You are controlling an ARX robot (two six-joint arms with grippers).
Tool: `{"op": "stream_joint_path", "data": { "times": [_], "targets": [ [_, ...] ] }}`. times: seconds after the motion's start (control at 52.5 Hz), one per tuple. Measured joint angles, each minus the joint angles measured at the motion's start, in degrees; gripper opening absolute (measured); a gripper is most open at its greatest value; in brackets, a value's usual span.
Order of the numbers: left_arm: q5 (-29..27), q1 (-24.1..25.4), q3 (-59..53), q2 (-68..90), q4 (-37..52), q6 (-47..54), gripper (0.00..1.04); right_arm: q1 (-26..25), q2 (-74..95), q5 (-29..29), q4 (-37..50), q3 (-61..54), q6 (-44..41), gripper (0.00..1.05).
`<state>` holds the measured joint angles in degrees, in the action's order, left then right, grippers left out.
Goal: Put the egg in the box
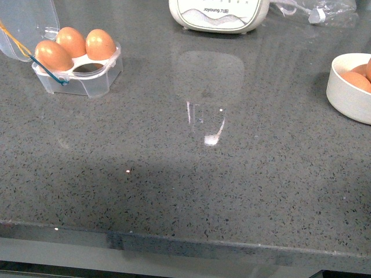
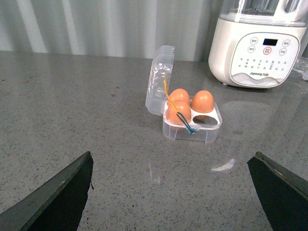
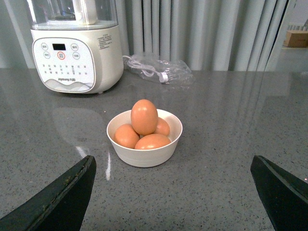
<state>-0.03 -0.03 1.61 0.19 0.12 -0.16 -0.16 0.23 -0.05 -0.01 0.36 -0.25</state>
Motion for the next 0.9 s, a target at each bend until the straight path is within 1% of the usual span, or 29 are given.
{"op": "stream_joint_path", "data": {
  "times": [0.896],
  "targets": [
    [0.0,0.0,0.0,0.0,0.0,0.0,0.98,0.0,0.0,0.0,0.0,0.0,0.0,0.97]
  ]
}}
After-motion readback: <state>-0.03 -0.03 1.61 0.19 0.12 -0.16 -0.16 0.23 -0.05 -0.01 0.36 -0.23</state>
